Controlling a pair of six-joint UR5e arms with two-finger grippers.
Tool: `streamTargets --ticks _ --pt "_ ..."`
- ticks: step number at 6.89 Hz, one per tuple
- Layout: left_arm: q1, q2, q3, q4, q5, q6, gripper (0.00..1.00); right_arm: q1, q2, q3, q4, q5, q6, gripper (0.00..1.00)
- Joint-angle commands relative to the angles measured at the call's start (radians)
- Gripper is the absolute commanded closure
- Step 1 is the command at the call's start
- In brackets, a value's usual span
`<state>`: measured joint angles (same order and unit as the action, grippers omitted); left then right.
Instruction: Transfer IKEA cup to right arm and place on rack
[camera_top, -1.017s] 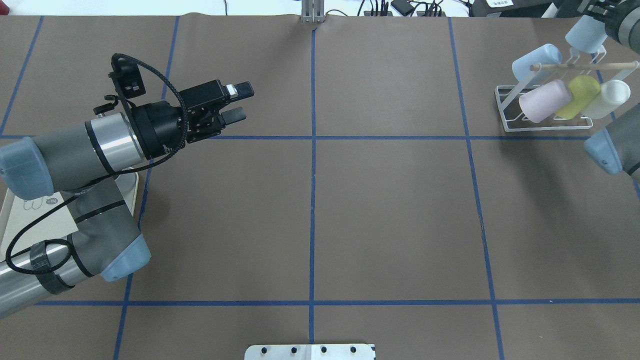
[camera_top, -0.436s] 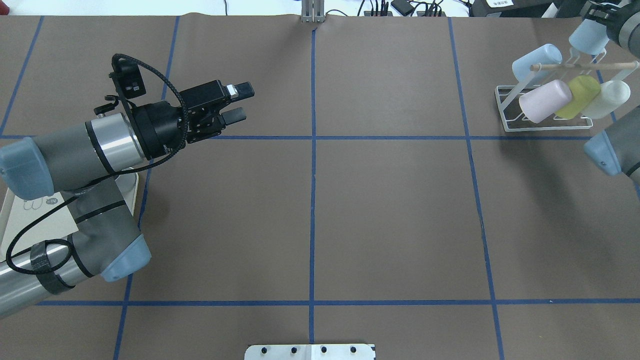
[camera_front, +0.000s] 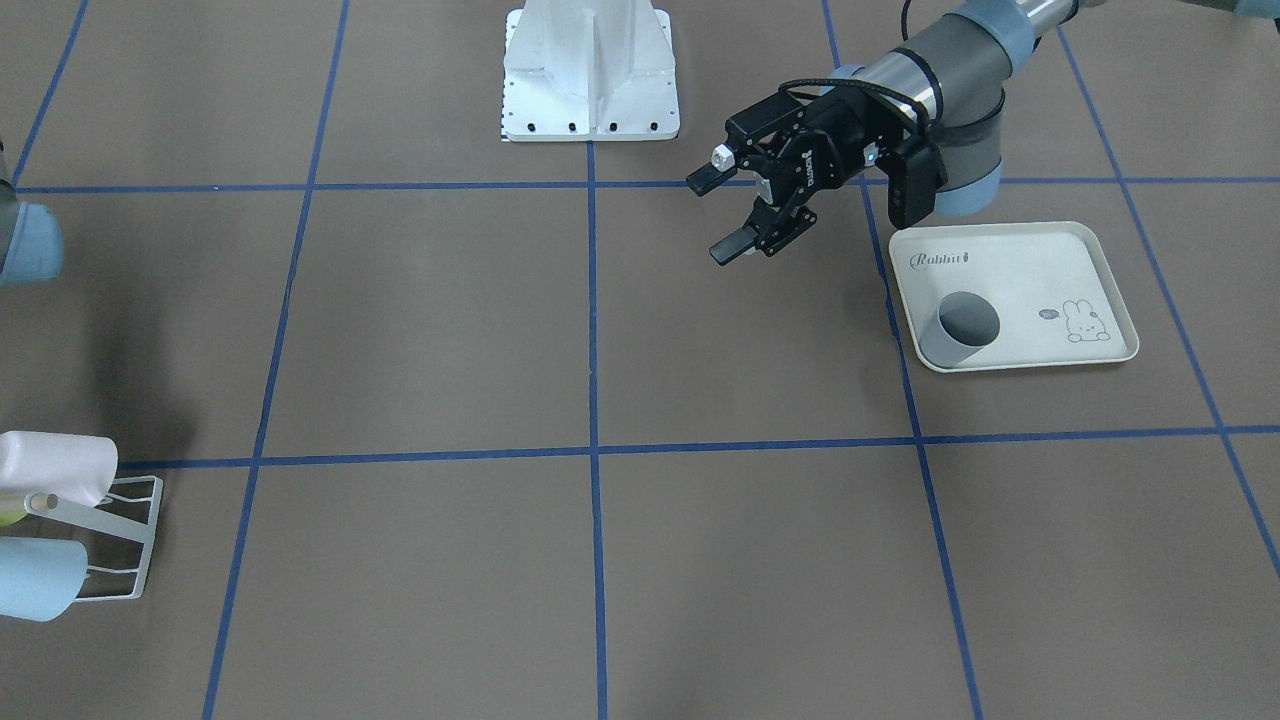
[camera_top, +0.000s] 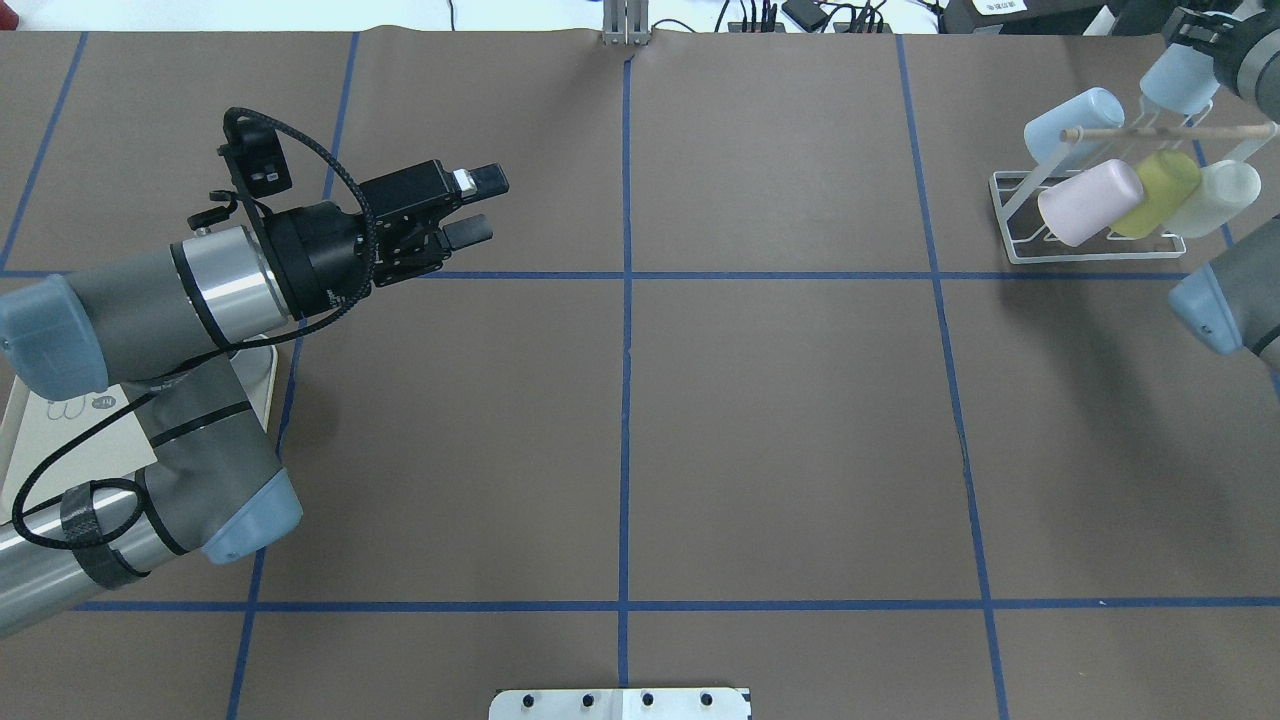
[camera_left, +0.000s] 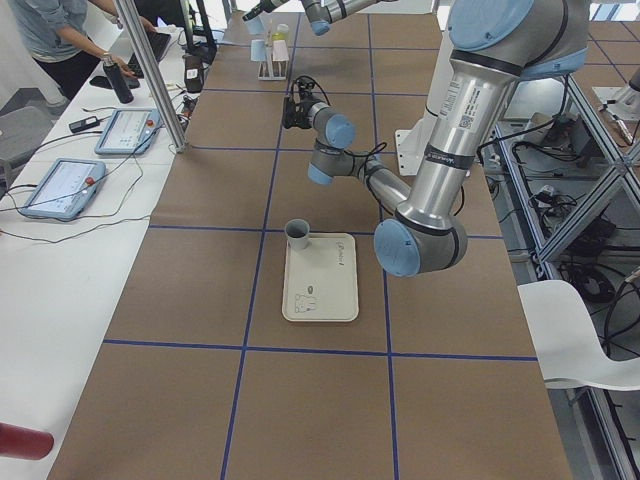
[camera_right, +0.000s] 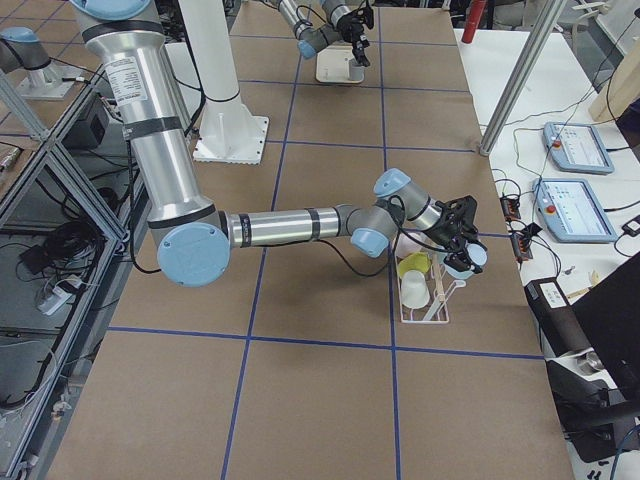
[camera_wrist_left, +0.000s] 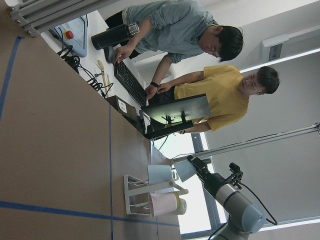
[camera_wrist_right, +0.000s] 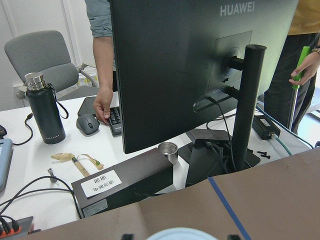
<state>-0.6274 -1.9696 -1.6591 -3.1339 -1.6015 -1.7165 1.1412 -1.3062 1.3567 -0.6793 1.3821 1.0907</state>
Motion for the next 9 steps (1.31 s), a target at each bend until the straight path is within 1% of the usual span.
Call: streamTargets --ticks 1,8,9 --pt "0.000 0.001 0.001 0.000 0.000 0.000 0.00 -0.003 0.001 -0.017 0.023 -0.001 0.001 1.00" --pt "0.002 -0.003 0.009 0.000 0.000 0.000 0.00 -0.034 0.002 -0.031 0.024 0.000 0.003 1.00" --pt "0.002 -0.003 0.009 0.000 0.000 0.000 0.00 -0.035 0.007 -0.033 0.024 -0.001 0.003 0.77"
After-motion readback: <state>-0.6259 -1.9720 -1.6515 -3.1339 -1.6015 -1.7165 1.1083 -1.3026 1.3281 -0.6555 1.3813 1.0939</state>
